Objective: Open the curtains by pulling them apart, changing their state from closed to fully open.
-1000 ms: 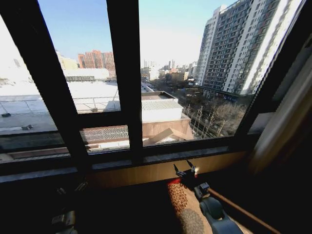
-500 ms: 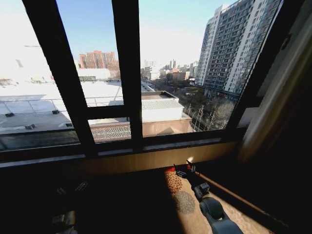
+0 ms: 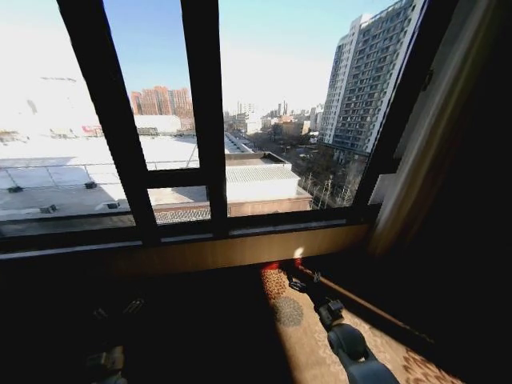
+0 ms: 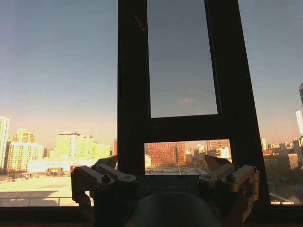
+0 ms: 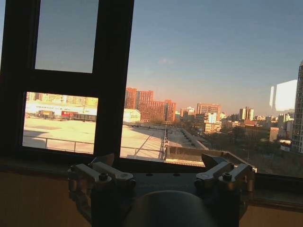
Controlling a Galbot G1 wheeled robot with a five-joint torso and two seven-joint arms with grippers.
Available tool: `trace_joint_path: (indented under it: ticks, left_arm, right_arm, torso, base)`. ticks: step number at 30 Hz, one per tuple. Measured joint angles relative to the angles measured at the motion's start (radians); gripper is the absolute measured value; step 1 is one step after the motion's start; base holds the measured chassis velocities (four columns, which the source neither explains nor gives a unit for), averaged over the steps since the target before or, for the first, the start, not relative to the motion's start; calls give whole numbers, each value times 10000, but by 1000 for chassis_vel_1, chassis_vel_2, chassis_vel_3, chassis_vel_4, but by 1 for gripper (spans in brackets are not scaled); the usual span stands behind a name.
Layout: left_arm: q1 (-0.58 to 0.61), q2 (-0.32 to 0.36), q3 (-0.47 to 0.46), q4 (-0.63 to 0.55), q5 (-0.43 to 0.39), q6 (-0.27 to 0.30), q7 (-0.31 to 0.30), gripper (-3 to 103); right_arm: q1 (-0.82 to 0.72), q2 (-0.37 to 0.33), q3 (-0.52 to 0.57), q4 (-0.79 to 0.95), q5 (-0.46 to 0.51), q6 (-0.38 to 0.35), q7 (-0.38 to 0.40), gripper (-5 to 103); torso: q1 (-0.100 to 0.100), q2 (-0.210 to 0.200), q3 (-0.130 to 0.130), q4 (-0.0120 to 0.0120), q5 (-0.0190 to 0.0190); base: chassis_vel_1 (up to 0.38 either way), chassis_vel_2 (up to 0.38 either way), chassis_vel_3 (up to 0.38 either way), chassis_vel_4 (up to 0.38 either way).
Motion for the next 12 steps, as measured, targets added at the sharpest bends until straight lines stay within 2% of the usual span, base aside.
trace_joint_path:
  ticks: [2, 12]
  left_arm:
    - [1, 0, 0, 0, 0, 0, 0, 100]
    - [4, 0, -2, 0, 0, 0, 0, 100]
  right_arm:
    - [3, 0, 0, 0, 0, 0, 0, 100]
    - [1, 0, 0, 0, 0, 0, 0, 100]
  torso:
    - [6, -2, 2, 2, -12]
    - [-5, 1, -2, 2, -9]
  base:
    - [-34, 51, 47, -27]
    - [-10, 7, 8, -6]
